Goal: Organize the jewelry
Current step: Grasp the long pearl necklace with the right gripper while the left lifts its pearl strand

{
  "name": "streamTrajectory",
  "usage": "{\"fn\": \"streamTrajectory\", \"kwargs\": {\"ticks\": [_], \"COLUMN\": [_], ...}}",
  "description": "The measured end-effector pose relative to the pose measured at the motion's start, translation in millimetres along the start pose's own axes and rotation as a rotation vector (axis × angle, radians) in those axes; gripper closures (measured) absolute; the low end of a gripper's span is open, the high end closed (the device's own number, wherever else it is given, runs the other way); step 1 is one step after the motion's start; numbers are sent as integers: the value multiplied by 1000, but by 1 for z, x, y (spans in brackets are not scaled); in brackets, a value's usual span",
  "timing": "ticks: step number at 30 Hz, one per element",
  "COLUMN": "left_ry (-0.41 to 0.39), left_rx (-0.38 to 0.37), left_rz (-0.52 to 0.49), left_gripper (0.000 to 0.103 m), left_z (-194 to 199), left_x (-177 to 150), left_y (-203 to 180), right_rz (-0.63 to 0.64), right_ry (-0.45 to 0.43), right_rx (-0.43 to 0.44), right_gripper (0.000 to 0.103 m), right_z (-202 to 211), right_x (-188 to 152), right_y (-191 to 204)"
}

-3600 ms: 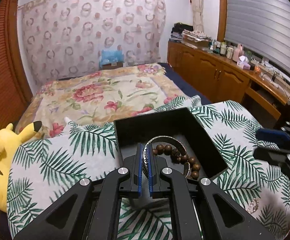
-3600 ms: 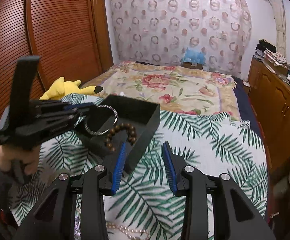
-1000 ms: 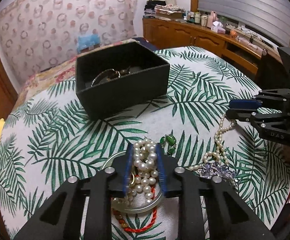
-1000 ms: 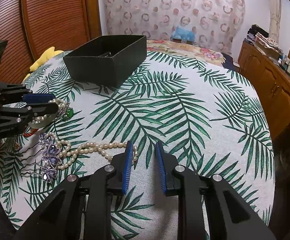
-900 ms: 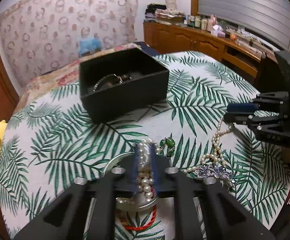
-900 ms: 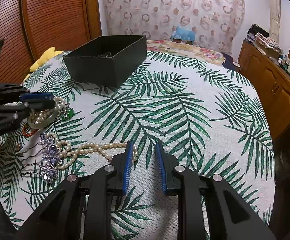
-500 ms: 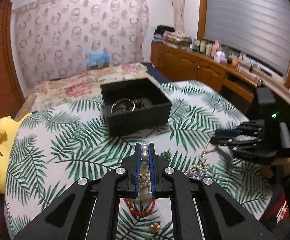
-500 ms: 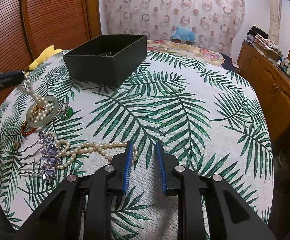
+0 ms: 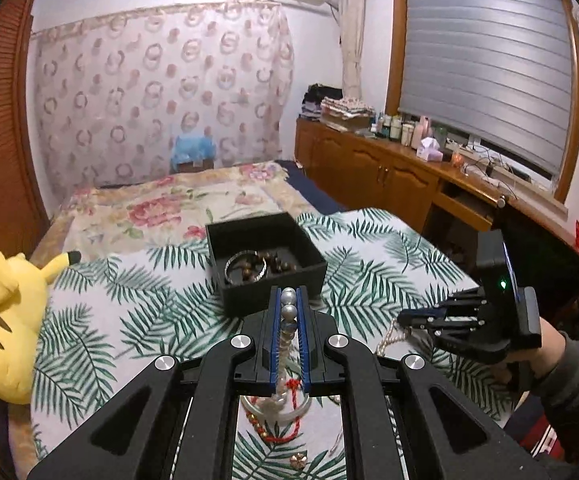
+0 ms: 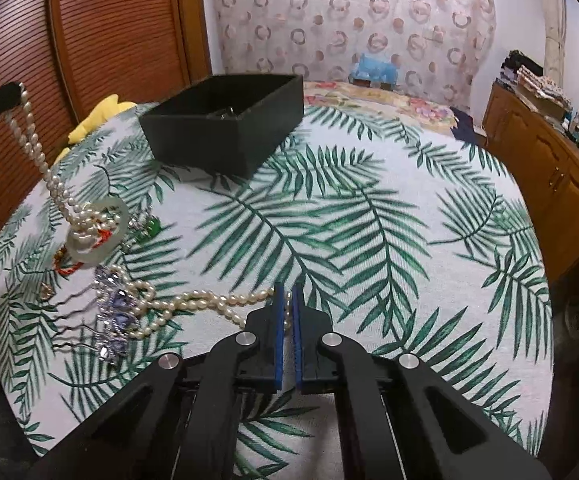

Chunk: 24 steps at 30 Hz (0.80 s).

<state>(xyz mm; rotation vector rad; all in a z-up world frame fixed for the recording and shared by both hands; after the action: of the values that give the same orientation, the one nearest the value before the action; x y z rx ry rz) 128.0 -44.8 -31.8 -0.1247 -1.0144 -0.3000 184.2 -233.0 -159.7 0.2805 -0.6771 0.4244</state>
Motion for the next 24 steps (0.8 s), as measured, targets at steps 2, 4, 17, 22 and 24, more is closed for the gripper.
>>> {"fn": "streamTrajectory", "kwargs": {"ticks": [2, 4, 17, 22, 24], "left_ry": [-14, -26, -96, -117, -127], "left_rx": [4, 9, 24, 33, 39], "left_rz": [-9, -15, -38, -39, -43], "left_gripper": [96, 96, 96, 96, 96], "left_z": [4, 8, 34, 44, 48], "left_x": [7, 13, 52, 63, 68], "left_y": [0, 0, 0, 2, 2], "right_rz": [2, 10, 65, 83, 86], "right_ry": [-26, -54, -205, -244, -257], "right_rx": [11, 21, 63, 72, 76], "right_gripper": [99, 99, 99, 99, 99], "right_z": [10, 21, 88, 107, 114], "right_x": [6, 15, 79, 95, 101], "right_y": [4, 8, 38, 47, 50]}}
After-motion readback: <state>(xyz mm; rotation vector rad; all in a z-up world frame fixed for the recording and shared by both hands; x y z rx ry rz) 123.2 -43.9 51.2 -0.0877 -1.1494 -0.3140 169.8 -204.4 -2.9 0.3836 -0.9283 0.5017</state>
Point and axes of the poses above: each gripper's, at about its wrist camera, not at the fingertips, and z roughly against the way its jaws point, y to its left, x to its top, the point moved 8 cm from there along -z, roughly the way its jaws point, and after that the axes turned 6 degrees about -z, right-handed, at the moved point
